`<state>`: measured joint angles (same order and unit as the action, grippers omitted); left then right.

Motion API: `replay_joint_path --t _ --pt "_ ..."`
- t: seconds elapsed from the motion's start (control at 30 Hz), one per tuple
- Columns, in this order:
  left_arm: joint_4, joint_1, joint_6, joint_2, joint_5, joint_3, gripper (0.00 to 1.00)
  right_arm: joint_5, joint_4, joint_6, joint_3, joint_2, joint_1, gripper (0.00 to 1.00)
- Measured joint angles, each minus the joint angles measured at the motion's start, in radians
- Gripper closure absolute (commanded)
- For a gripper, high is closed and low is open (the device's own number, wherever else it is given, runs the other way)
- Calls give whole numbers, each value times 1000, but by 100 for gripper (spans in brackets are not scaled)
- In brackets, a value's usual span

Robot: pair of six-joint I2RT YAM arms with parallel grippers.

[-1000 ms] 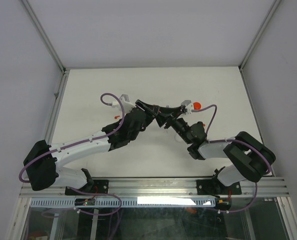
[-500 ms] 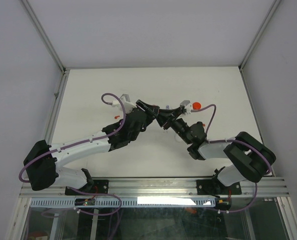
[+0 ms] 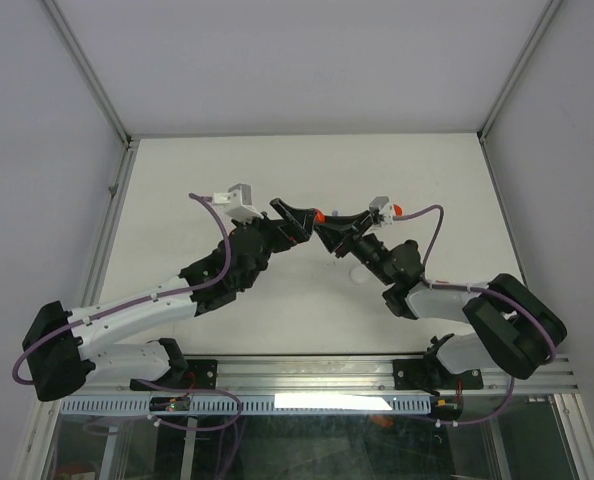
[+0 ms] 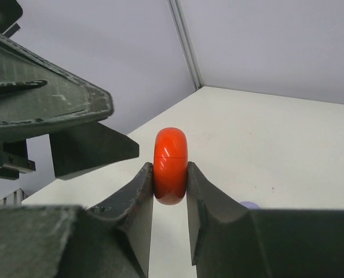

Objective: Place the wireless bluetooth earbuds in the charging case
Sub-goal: Pick up the charging case at the center of the board.

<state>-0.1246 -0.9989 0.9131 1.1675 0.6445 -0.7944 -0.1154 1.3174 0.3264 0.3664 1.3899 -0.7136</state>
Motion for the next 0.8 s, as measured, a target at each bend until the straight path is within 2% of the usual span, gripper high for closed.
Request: replay_joint_path --t 0.17,0.4,0.53,0.8 --pt "-59 42 -209 -65 -148 10 3 -99 -19 32 -3 -58 57 94" --pt "-53 213 -423 -137 -521 9 2 -229 -103 63 -3 -156 105 94" --pt "18 307 -519 -139 -755 -19 4 -307 -156 68 1 -203 108 94" --pt "122 340 -664 -118 -1086 -107 13 -452 -187 93 25 -219 108 95"
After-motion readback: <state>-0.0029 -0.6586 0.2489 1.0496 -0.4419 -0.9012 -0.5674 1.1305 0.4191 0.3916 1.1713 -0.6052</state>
